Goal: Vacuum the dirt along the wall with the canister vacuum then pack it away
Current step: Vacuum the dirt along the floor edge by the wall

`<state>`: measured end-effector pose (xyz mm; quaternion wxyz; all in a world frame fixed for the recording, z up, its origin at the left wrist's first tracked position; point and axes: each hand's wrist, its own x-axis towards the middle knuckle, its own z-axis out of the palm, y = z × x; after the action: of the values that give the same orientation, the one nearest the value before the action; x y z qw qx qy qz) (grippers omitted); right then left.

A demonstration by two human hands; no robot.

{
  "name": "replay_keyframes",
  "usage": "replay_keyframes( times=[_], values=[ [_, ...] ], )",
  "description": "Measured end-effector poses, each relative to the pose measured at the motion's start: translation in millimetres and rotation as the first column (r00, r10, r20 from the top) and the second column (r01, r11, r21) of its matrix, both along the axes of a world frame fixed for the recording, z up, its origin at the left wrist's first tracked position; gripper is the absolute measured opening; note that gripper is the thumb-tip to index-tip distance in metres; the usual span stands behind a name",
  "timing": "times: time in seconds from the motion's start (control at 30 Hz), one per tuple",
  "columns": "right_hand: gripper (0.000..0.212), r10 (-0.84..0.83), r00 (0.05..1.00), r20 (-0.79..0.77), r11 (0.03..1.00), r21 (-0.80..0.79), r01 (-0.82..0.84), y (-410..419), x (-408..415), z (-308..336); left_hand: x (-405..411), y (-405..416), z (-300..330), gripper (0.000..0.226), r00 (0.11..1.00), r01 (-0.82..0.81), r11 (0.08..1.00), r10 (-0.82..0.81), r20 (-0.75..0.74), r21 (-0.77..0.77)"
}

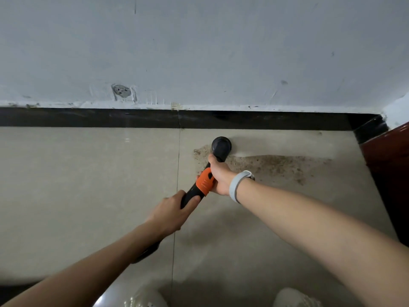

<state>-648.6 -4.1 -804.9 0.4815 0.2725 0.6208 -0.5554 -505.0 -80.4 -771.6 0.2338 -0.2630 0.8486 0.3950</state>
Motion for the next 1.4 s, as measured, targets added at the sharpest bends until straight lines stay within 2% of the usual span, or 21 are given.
replay_keyframes(
  times=[0.17, 0.27, 0.47, 0.7, 0.9, 1.17, 1.27, 1.4],
  values=[
    [0.042, 0.061, 0.998, 0.007, 0.998, -0.013, -0.061, -21, 20, -3, 18, -10, -3, 0.027, 0.997, -0.07, 0.997, 0.071, -0.005, 0.014],
    [0.043, 0.109, 0.994, -0.024, 0.994, 0.031, -0.109, -27, 29, -4, 19, -14, -4, 0.029, 0.996, -0.089, 0.996, 0.09, -0.011, 0.02],
    [0.04, 0.079, 0.995, -0.056, 0.997, 0.02, -0.078, -31, 16, 11, 12, -18, 2, 0.031, 0.991, -0.118, 0.993, 0.118, -0.061, 0.001],
    [0.039, 0.069, 0.997, 0.04, 0.997, 0.011, -0.07, -23, 36, 5, 28, -13, 1, 0.033, 0.993, -0.116, 0.993, 0.116, 0.007, 0.018],
    [0.054, 0.088, 0.996, -0.007, 0.995, 0.051, -0.088, -27, 58, -3, 45, -15, -8, 0.037, 0.99, -0.139, 0.99, 0.139, -0.005, 0.006],
    [0.058, 0.149, 0.987, -0.059, 0.987, 0.07, -0.145, -31, 93, -15, 78, -18, -23, 0.04, 0.984, -0.181, 0.984, 0.181, -0.01, 0.007],
    [0.054, 0.129, 0.991, -0.022, 0.991, 0.027, -0.129, -30, 101, -16, 87, -17, -25, 0.048, 0.984, -0.176, 0.984, 0.175, 0.011, 0.018],
    [0.049, 0.157, 0.987, -0.044, 0.987, 0.046, -0.155, -33, 90, -18, 78, -17, -33, 0.041, 0.982, -0.19, 0.98, 0.19, -0.007, -0.049]
  ],
)
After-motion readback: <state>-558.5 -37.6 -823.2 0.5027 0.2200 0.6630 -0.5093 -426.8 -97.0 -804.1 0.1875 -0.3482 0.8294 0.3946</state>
